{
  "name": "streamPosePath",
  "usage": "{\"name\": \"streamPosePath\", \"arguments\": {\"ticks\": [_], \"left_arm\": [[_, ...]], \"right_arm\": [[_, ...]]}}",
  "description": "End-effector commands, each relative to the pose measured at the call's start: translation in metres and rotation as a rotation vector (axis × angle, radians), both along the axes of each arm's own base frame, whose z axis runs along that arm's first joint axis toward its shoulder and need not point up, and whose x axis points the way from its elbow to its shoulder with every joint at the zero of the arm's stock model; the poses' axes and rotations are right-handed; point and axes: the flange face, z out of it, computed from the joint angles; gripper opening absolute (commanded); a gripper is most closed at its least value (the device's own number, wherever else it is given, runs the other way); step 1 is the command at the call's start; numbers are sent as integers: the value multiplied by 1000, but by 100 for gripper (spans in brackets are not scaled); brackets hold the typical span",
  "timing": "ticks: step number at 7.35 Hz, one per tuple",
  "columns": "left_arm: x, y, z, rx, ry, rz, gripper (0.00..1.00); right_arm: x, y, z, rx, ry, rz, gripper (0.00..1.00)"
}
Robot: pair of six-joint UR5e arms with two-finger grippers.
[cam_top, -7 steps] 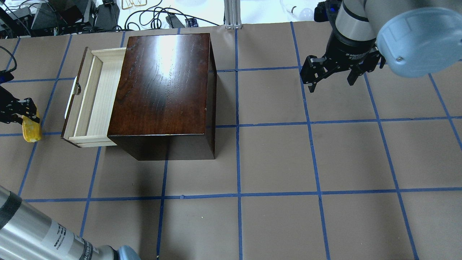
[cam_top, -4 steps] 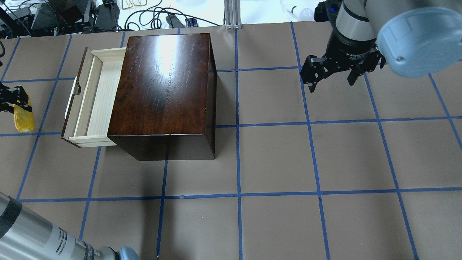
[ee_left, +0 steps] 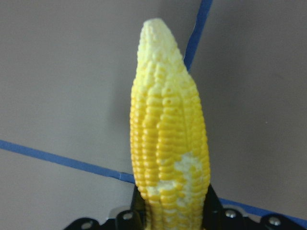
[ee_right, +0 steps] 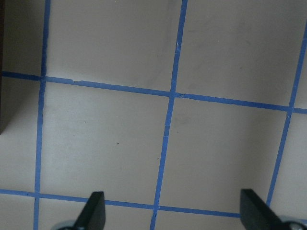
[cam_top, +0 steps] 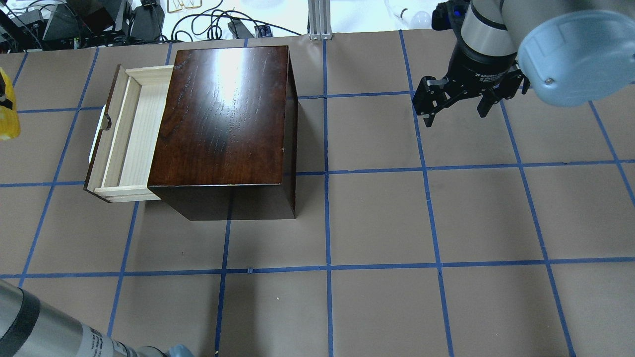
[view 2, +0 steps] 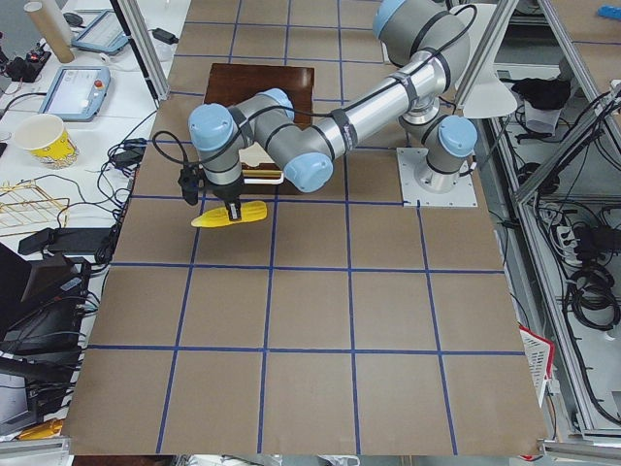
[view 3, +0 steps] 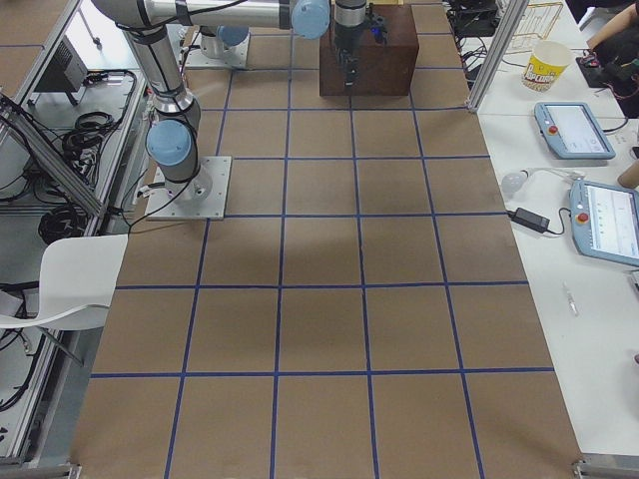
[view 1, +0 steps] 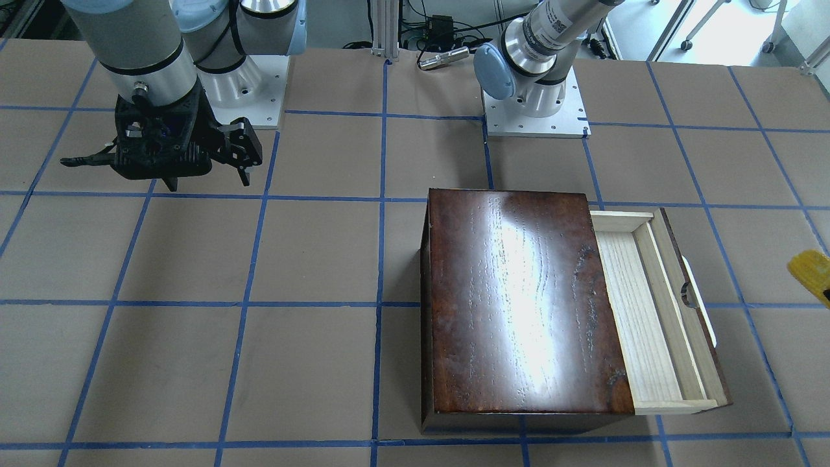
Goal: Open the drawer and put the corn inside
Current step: 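Lift the corn and carry it with the left gripper over the drawer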
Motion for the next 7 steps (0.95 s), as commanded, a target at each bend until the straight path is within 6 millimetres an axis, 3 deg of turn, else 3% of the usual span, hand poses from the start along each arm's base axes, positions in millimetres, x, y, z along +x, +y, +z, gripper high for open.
{"name": "streamPosePath", "arguments": {"ticks": [1,2,5,7], "left_arm": [[-68,-12,39,-27,-6,-90,0],[-99,-14,47,-15,-3,-134,0],[-187,-26,45,10,9,-275,0],[-226,-23,15,76,30,-336,0]], "right_arm": [[1,0,-1,2,0,2,100],[1,0,-1,2,0,2,100],[1,0,0,0,-2,2,100],[1,0,0,0,-2,2,100]]}}
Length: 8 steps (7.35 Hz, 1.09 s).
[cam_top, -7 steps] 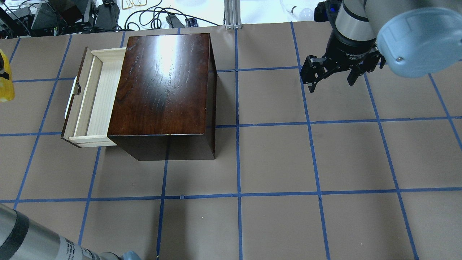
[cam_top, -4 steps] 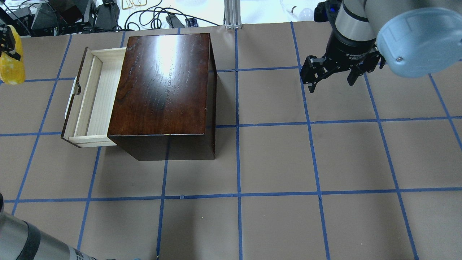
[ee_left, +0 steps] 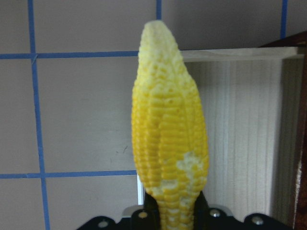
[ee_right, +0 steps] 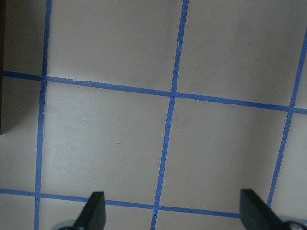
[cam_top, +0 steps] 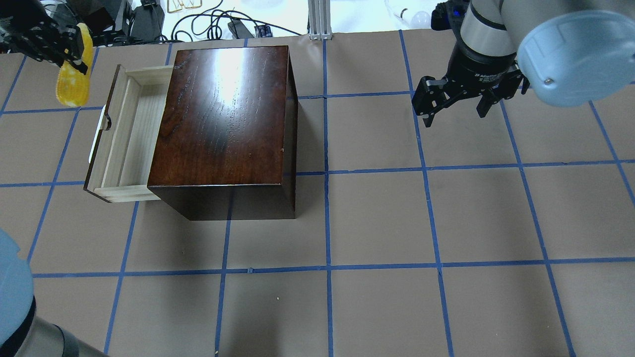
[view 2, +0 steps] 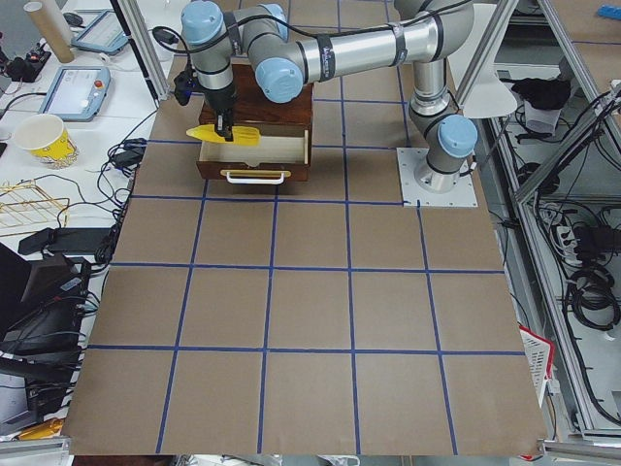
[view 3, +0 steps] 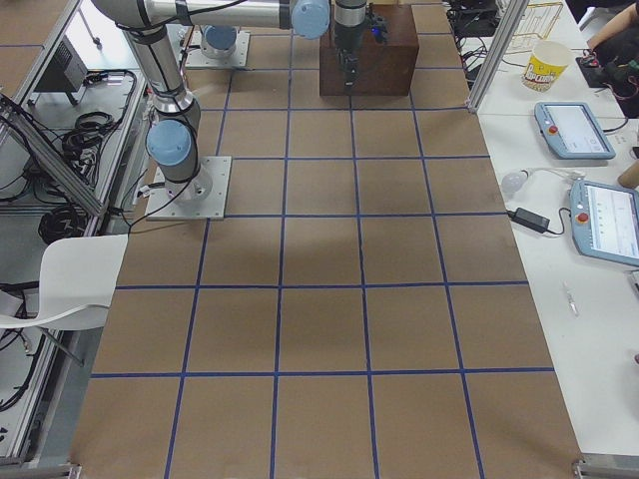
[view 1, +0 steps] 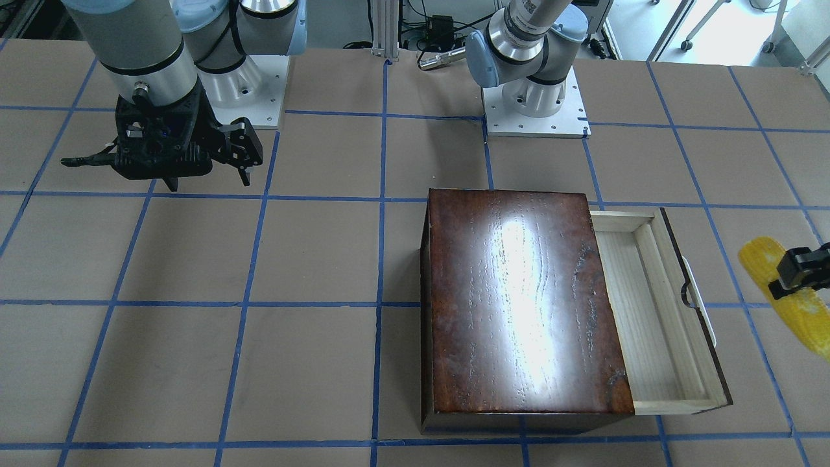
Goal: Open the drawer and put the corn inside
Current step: 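Lift the corn and carry it with the left gripper over the drawer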
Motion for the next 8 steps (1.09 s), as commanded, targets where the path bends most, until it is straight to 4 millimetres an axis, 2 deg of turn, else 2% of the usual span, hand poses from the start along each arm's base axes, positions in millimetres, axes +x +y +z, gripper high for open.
{"name": "streamPosePath", "arguments": {"ticks": [1,3,7,8], "left_arm": [[-33,6,-36,75,9,-72,0],[-37,10,-61,115,30,-150,0],[-34,12,-102,176,64,-152,0],[-34,14,-113,181,65,-157,11]], "right_arm": [[0,0,0,0,0,0,100],[-2,-1,0,0,1,-3,100],[0,0,0,0,1,2,100],[0,0,0,0,1,0,100]]}}
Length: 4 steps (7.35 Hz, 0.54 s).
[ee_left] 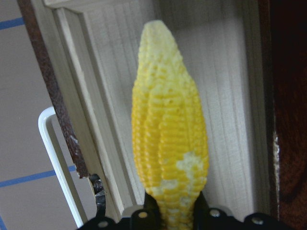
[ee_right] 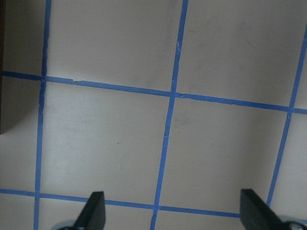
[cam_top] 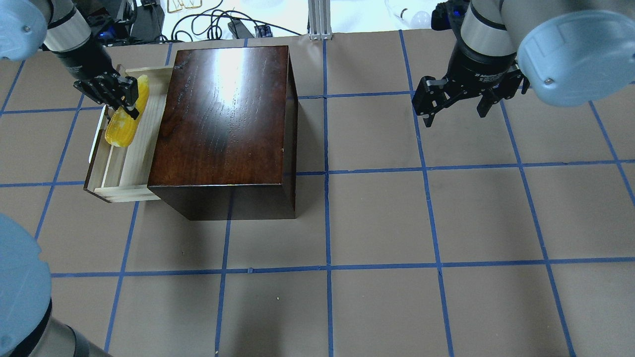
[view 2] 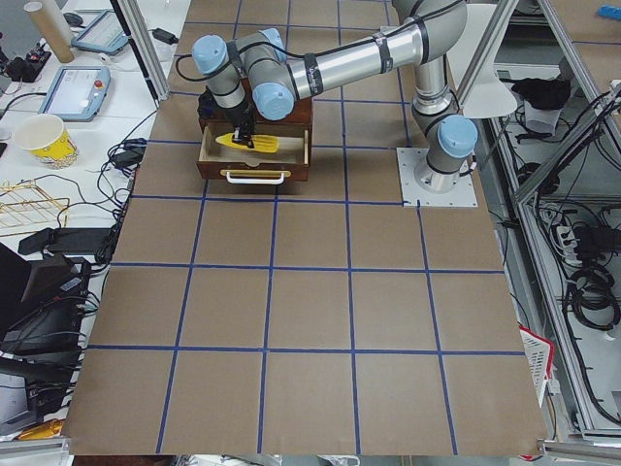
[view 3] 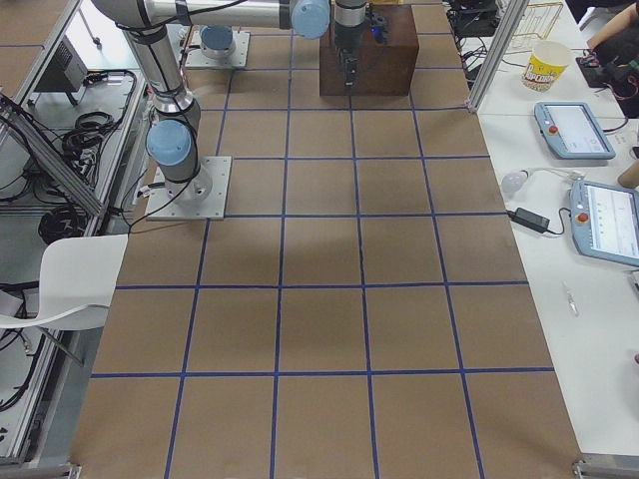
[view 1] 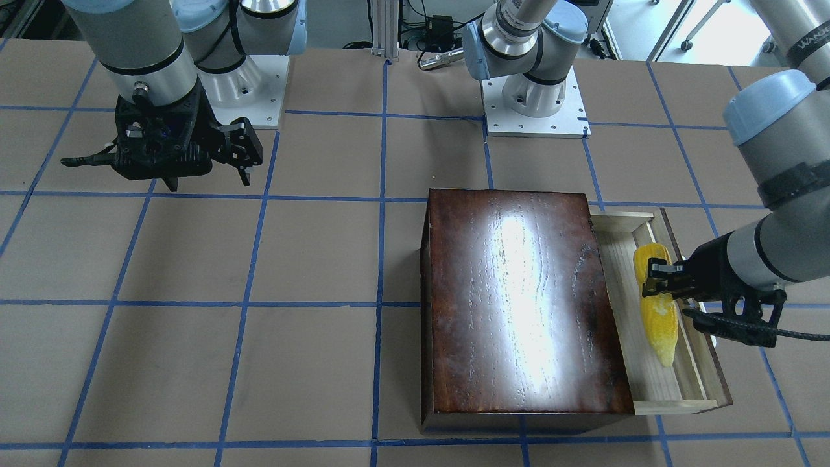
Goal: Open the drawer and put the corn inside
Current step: 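Lift the corn and carry it with the left gripper over the drawer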
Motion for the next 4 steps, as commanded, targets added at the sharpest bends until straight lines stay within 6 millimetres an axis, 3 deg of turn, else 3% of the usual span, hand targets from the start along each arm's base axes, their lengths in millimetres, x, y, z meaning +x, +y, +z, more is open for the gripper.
{"name": "streamPosePath", "arguments": {"ticks": [1,2,4], "left_arm": [[1,0,-21,-5,0,-4,12],[2,0,-25,-10,-1,-4,24],[3,-5,-43,8,3,3,66]], "right_arm": [[-1,0,0,0,0,-4,100],[0,0,0,0,0,-1,100],[0,0,0,0,0,-1,100]]}}
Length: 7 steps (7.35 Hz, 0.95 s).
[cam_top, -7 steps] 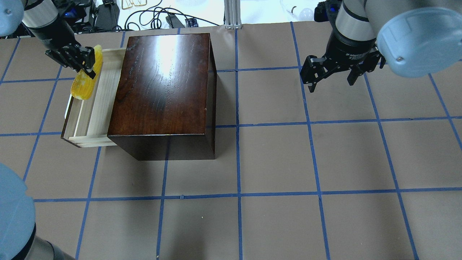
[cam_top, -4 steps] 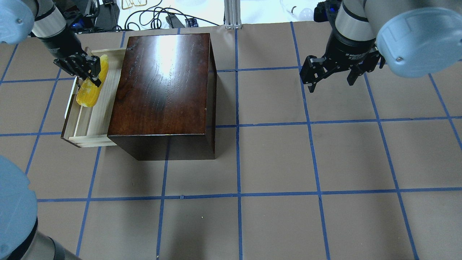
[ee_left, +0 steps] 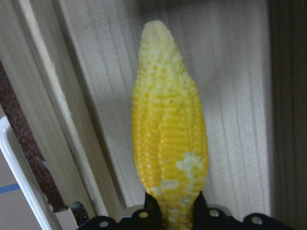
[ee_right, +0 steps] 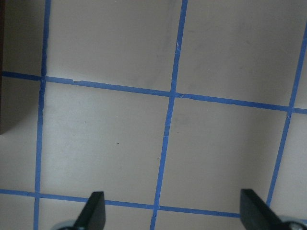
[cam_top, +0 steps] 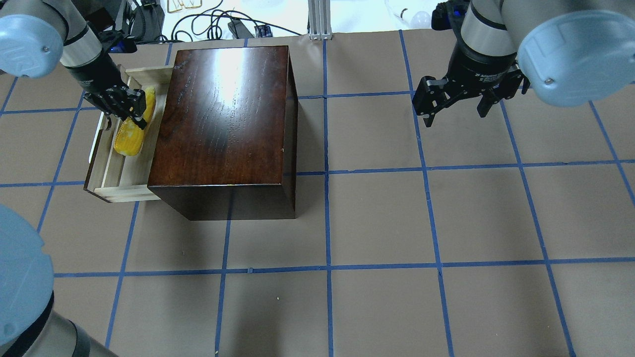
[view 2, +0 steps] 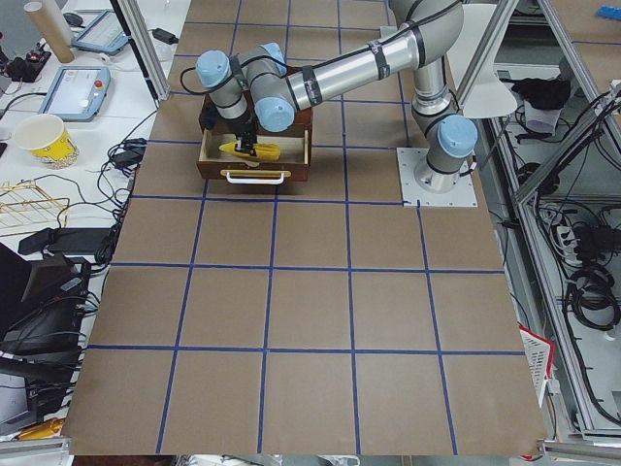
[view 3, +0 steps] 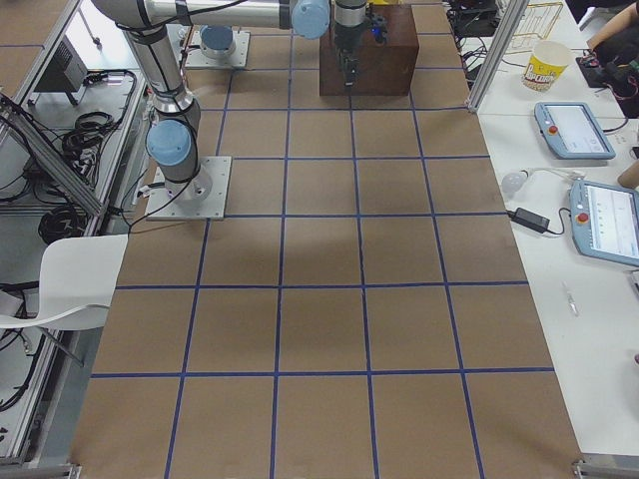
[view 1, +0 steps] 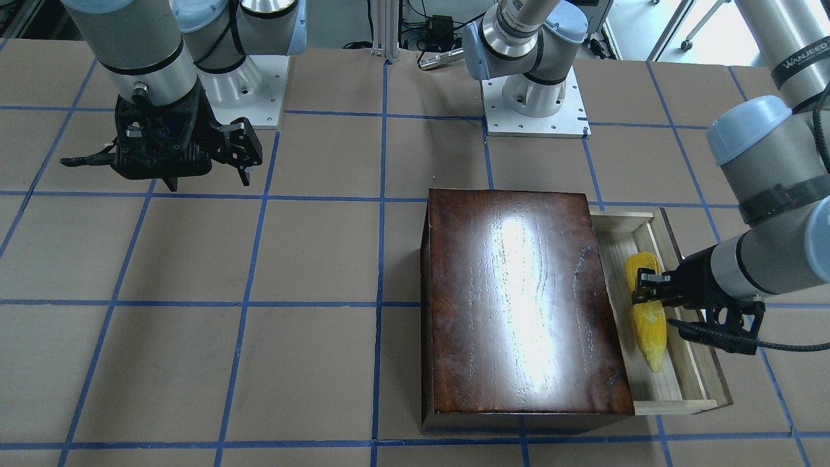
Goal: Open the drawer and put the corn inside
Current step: 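Lower the corn into the drawer and open the left gripper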
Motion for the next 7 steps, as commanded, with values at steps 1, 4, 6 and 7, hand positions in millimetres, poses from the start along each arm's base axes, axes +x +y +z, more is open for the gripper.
{"name": "streamPosePath", "arguments": {"ticks": [1,4,6,7], "left_arm": [[2,-6,-13,-8,-1,4,75],[-6,-2,6,-33,-8,-6,99],[-9,5,37,-72,-20,-4,100],[-11,9,51,-94,-28,-2,100]], "right_arm": [[0,0,0,0,0,0,100],[-1,0,0,0,0,-3,100],[-1,0,0,0,0,-3,100],[-1,0,0,0,0,-3,100]]}}
